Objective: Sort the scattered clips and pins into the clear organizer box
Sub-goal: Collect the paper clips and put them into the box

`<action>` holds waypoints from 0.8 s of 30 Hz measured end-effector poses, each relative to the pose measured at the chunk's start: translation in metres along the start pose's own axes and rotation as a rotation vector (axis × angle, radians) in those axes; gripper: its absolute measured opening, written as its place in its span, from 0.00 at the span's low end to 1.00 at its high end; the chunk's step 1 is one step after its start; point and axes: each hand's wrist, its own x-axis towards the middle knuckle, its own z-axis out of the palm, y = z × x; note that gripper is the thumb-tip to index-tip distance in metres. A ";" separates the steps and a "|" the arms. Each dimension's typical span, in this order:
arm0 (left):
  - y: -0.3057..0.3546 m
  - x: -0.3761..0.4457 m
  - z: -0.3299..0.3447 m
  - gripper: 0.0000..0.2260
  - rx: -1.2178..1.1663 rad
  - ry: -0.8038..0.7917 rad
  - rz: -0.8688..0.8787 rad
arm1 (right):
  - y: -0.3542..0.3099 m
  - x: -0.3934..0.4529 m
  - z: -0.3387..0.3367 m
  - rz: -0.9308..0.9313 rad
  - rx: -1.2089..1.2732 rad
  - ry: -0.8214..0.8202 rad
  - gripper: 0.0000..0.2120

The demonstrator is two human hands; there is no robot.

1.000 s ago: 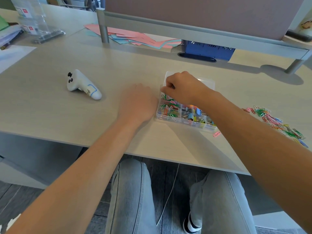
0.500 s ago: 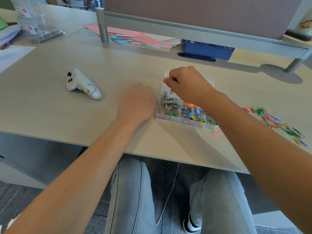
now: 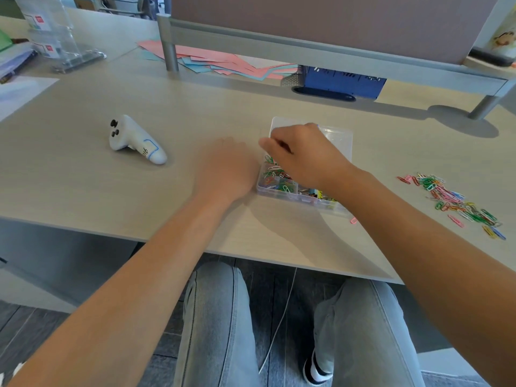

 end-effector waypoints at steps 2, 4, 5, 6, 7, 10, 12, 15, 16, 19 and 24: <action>0.000 0.000 0.000 0.21 0.002 -0.002 -0.002 | -0.003 0.002 -0.001 0.022 0.071 0.071 0.25; 0.000 -0.001 -0.001 0.21 -0.005 -0.005 -0.006 | -0.007 0.002 0.005 0.058 0.147 0.112 0.27; 0.000 -0.001 -0.001 0.21 -0.010 -0.007 -0.009 | -0.009 0.001 0.010 0.075 0.186 0.126 0.27; 0.000 -0.001 -0.001 0.22 -0.014 -0.008 -0.010 | -0.011 0.000 0.015 0.086 0.216 0.139 0.27; 0.000 -0.001 -0.001 0.22 -0.018 -0.009 -0.012 | -0.012 -0.001 0.021 0.094 0.226 0.152 0.27; 0.001 -0.002 -0.001 0.23 -0.024 -0.011 -0.015 | -0.013 -0.004 0.033 0.097 0.177 0.191 0.26; 0.001 -0.002 -0.002 0.23 -0.024 -0.012 -0.012 | -0.014 -0.007 0.035 0.077 0.129 0.219 0.25; 0.001 -0.001 -0.002 0.22 -0.022 -0.019 -0.012 | -0.014 -0.011 0.032 0.075 0.122 0.269 0.23; 0.000 -0.001 -0.002 0.22 -0.017 -0.018 -0.009 | -0.013 -0.012 0.031 0.079 0.126 0.282 0.22; 0.000 -0.001 -0.001 0.21 -0.004 -0.018 0.000 | -0.012 -0.017 0.025 0.094 0.153 0.306 0.23; 0.000 0.001 0.001 0.20 -0.007 -0.006 -0.007 | -0.007 -0.022 0.017 0.165 0.258 0.333 0.23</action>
